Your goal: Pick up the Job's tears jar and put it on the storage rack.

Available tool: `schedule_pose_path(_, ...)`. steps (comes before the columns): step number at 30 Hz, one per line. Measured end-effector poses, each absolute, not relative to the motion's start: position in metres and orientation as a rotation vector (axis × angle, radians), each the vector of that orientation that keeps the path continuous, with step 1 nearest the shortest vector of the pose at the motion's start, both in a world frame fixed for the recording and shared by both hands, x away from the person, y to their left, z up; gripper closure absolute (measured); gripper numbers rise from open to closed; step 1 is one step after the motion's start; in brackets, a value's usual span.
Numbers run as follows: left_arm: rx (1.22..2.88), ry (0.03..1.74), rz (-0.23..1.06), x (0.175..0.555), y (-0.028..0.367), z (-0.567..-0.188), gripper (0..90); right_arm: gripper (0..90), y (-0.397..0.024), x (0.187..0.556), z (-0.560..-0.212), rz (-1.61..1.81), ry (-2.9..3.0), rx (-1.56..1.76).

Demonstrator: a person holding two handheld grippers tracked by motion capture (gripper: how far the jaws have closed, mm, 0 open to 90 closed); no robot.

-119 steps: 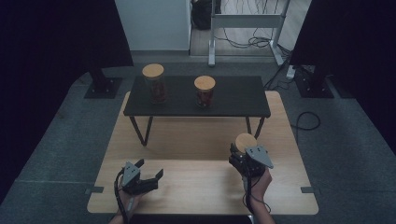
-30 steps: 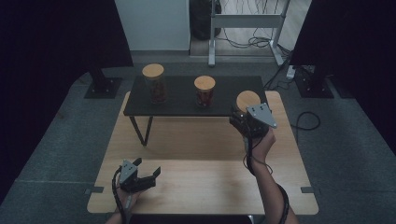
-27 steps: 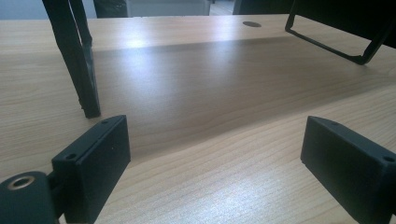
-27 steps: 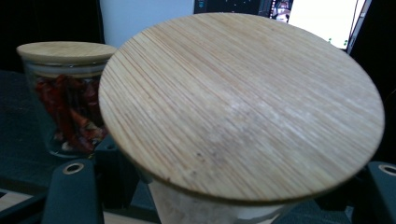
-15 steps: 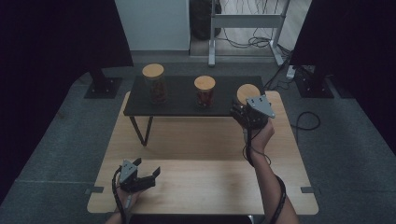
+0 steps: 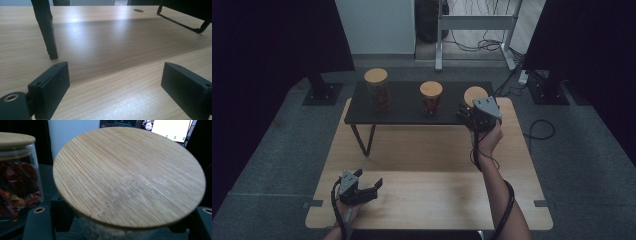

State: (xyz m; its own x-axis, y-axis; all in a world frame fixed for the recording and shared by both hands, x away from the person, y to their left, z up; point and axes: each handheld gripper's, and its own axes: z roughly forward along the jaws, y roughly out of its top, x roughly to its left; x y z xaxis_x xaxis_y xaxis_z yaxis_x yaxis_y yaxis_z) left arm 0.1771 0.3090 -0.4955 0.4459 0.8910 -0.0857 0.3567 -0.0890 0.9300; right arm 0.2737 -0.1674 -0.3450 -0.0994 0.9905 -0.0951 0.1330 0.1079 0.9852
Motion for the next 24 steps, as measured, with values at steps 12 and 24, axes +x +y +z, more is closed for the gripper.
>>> schedule_pose_path(12,1.659,1.105,0.649,0.178,0.311,-0.496,7.8,25.3,-0.165,0.287,-0.344,1.109,1.431,1.198)
schedule_pose_path(24,1.658,1.103,0.649,0.178,0.311,-0.496,7.8,25.3,-0.162,0.299,-0.336,1.076,1.467,1.208)
